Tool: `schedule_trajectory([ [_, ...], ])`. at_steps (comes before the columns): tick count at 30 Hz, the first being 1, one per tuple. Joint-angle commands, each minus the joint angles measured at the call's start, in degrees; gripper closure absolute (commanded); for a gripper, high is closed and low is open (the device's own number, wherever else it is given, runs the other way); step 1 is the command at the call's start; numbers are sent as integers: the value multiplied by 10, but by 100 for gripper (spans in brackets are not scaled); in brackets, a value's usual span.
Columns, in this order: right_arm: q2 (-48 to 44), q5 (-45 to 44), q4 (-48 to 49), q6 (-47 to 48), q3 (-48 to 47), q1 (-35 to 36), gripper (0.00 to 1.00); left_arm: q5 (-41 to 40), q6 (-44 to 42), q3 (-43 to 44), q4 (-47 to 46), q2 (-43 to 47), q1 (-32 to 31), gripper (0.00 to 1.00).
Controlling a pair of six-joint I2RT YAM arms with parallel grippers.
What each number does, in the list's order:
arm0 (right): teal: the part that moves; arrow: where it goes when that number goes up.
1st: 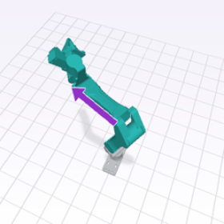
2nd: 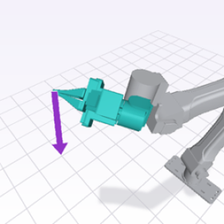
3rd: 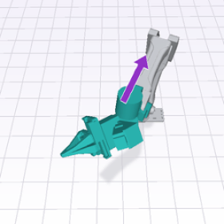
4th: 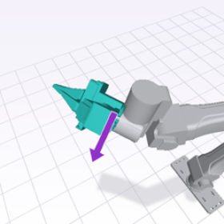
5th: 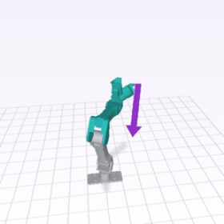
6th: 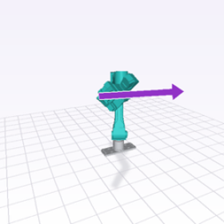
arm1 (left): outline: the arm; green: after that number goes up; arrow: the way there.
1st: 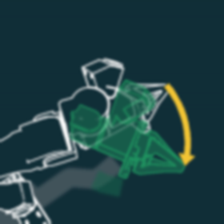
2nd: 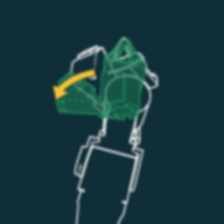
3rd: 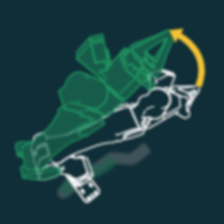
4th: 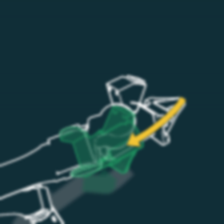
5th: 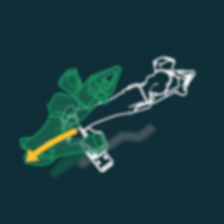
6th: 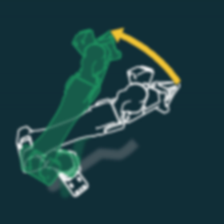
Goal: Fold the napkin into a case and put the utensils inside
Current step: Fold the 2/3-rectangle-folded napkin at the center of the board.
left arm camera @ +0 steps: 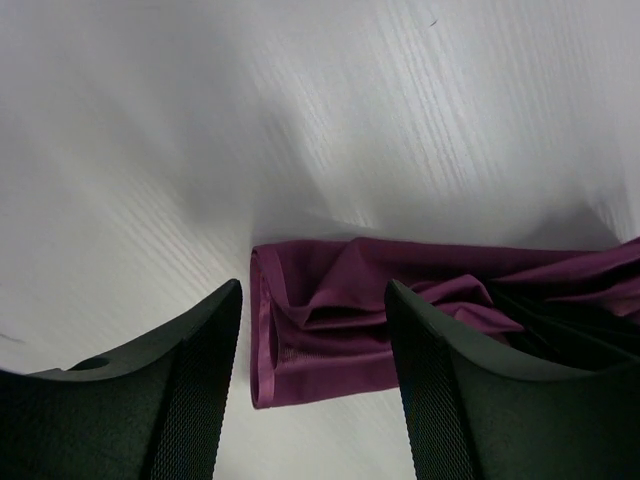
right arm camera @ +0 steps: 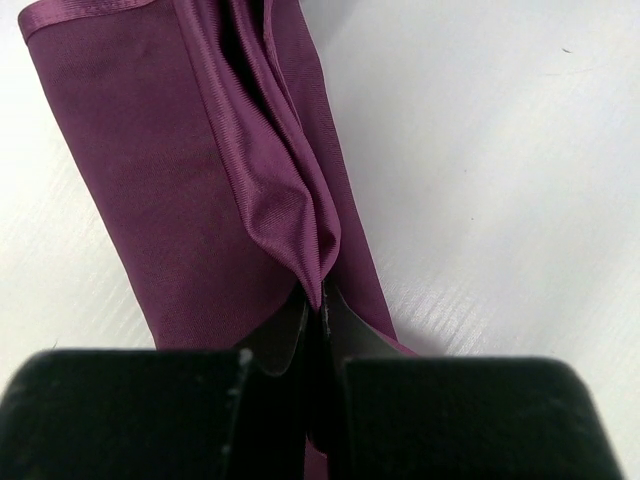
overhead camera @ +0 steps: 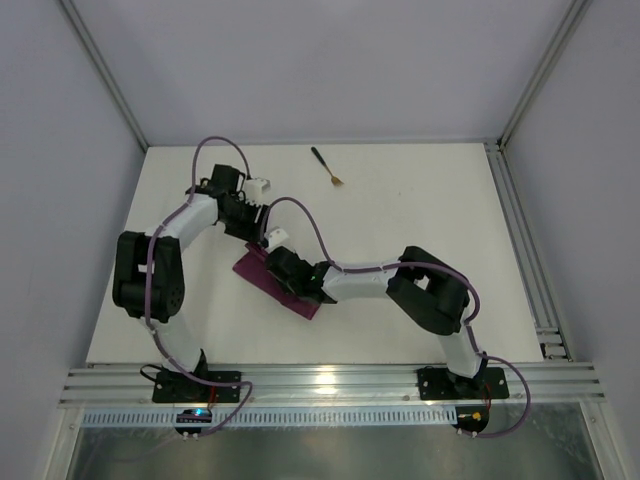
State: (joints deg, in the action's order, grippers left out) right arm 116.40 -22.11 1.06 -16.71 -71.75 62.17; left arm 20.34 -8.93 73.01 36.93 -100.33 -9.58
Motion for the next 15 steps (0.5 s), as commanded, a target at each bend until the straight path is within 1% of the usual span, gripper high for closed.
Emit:
schedule_trajectory([
  [1,29,-16,-52,-8,4,3,96,-42,29,24,-13,-26,-10,38],
  [5,30,-21,-53,-8,4,4,96,-61,23,20,-19,-30,-21,40],
  [8,31,-23,-52,-8,2,5,96,-65,20,15,-17,-36,-23,49],
  [9,32,-25,-52,-9,1,5,96,-59,17,14,-12,-36,-22,57],
  [12,34,-29,-53,-13,-1,6,96,-55,15,2,-12,-25,-23,68],
  [14,34,-29,-53,-17,-1,6,96,-51,14,-7,-11,-14,-23,71],
  [15,36,-29,-53,-18,-3,6,96,-50,9,-9,-11,-13,-22,76],
])
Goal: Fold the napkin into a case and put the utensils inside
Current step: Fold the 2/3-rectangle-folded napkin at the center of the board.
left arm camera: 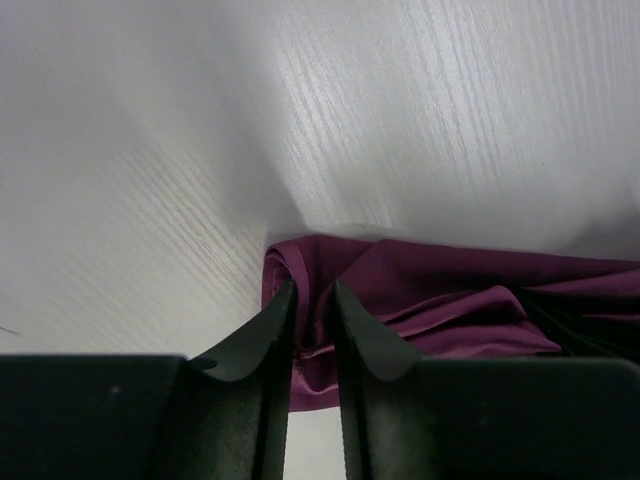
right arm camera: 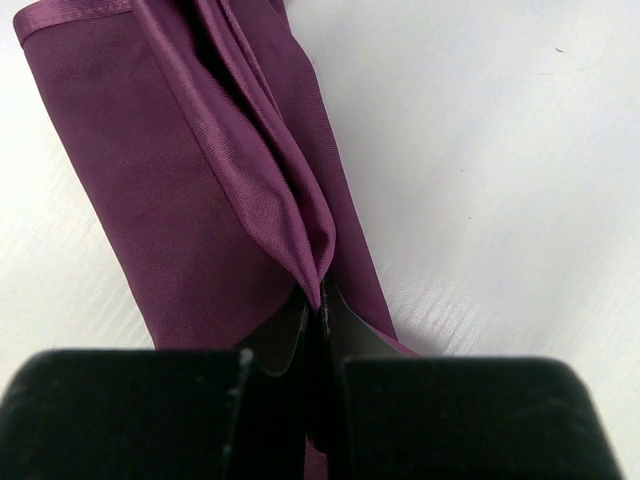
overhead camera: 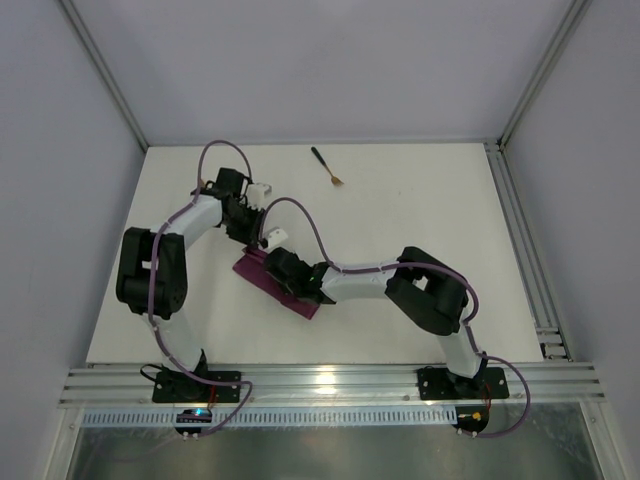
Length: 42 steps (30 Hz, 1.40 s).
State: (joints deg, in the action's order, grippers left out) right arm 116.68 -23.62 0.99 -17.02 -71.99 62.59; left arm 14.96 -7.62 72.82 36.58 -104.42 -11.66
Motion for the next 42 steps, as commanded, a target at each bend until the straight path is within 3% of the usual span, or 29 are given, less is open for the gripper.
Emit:
schedule_trajectory([
  [1,35,-13,-52,-16,-3,1,96,7,-6,-9,-5,29,-2,80],
  [3,36,-16,-59,-21,-8,2,96,9,-13,-16,-1,26,-1,92],
  [6,35,-23,-63,-29,-11,2,96,4,-27,-32,8,30,-1,100],
  [9,31,-29,-69,-35,-17,1,93,1,-38,-54,2,44,-1,100],
  [13,23,-32,-82,-31,-26,3,71,-5,-60,-86,-19,58,-1,100],
  [17,-2,-28,-86,-16,-26,6,55,-12,-71,-116,-42,68,-1,100],
  [26,-125,11,-98,12,14,32,41,-9,-81,-166,-75,118,-1,100],
  [30,-189,51,-81,-20,75,32,41,-5,-79,-179,-83,128,-1,100],
  [33,-225,91,-41,-47,129,32,52,-3,-75,-182,-85,132,-1,100],
  [34,-228,99,-21,-56,139,32,61,-3,-75,-183,-86,132,-1,100],
  [38,-229,134,32,-100,193,18,79,-7,-71,-191,-93,139,-2,100],
  [42,-219,173,100,-151,230,-18,88,-8,-71,-202,-99,153,-1,100],
])
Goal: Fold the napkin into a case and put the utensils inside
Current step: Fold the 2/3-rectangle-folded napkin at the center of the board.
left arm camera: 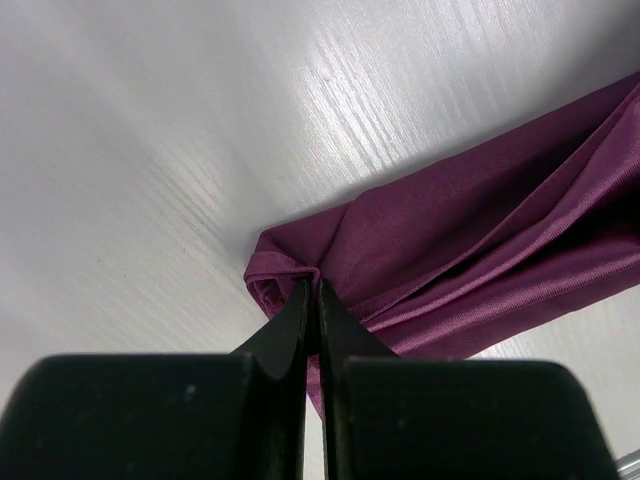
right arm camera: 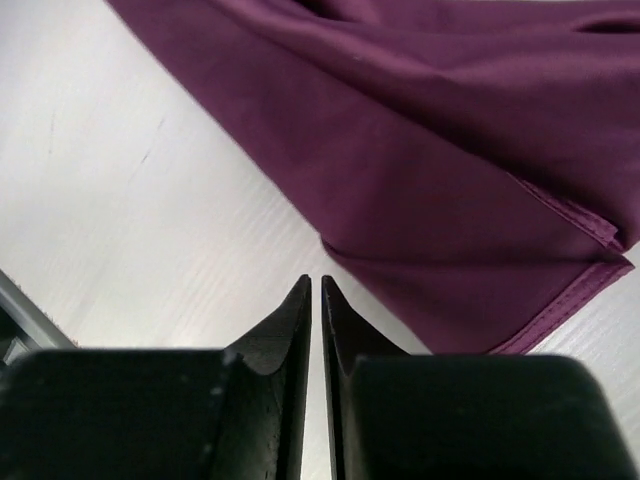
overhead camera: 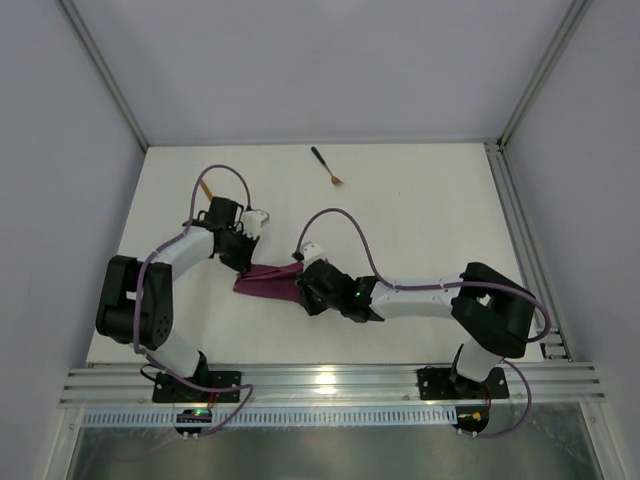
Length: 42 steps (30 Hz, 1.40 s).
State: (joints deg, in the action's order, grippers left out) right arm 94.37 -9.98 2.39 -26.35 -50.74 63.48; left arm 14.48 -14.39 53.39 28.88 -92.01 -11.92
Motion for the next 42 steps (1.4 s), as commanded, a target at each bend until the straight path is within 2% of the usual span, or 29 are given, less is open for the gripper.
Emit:
schedule_trajectory([
  [1,9,51,110,-73,23,-38,90,-6,-4,-9,-23,33,1,100],
  [6,36,77,154,-97,41,-78,96,-9,-10,-17,-30,46,-4,100],
  [14,100,116,153,-160,58,-111,96,-11,-22,-30,-37,72,-7,100],
  [21,109,78,122,-222,74,-122,96,7,-48,-66,-30,111,-9,100],
  [27,130,65,96,-243,60,-122,96,7,-107,-100,12,131,-31,100],
  [36,129,55,97,-255,60,-121,96,-99,-128,-158,-10,138,-132,100],
  [42,59,83,86,-186,39,-130,94,-138,-136,-172,-30,139,-137,100],
])
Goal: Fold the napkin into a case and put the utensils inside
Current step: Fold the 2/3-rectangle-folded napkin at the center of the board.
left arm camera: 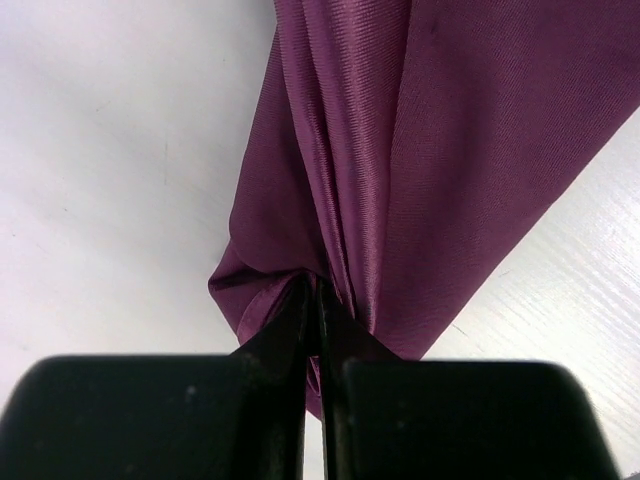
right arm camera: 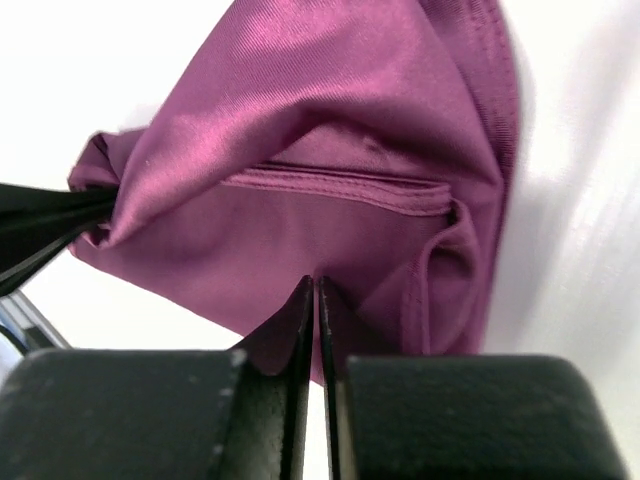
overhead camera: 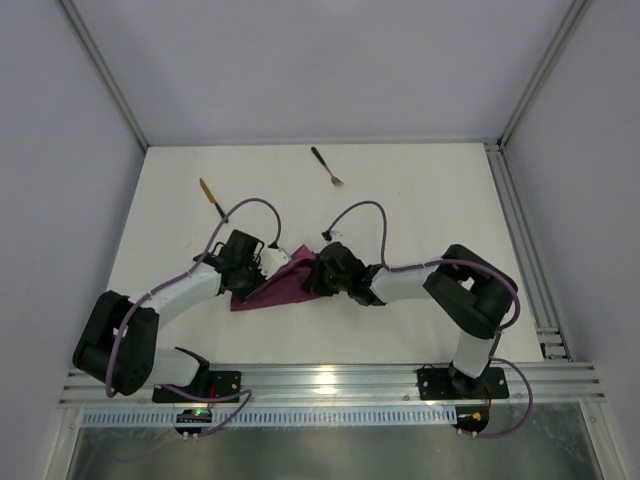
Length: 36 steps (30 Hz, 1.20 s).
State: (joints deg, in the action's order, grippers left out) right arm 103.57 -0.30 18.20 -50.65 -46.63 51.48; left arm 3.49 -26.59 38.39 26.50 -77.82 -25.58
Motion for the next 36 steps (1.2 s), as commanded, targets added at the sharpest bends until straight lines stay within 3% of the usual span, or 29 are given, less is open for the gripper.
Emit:
schedule_trajectory([
  [1,-48,-3,-70,69,-2,-15,91,-28,-14,-23,-6,-2,-1,100],
  [3,-93,63,-79,105,-7,-34,85,-29,-13,-21,-9,-2,-1,100],
  [7,-159,151,-120,171,-15,-93,56,-47,-13,-23,-20,-4,-1,100],
  [9,-168,178,-139,215,-21,-139,46,-51,-13,-21,-25,-6,-1,100],
  [11,-140,188,-150,241,-35,-175,34,-52,-14,-19,-26,-6,-1,100],
  [15,-38,252,-177,261,-151,-215,25,-54,-12,-18,-25,-6,-1,100],
  [18,44,260,-214,261,-224,-221,24,-56,-12,-17,-27,-6,-1,100],
  [24,144,337,-195,207,-270,-224,23,-57,-10,-16,-29,-8,-1,100],
  [30,192,426,-142,154,-240,-224,26,-61,-9,-16,-31,-11,-1,100],
  [36,210,480,-81,117,-203,-221,39,-60,-6,-15,-35,-13,-1,100],
])
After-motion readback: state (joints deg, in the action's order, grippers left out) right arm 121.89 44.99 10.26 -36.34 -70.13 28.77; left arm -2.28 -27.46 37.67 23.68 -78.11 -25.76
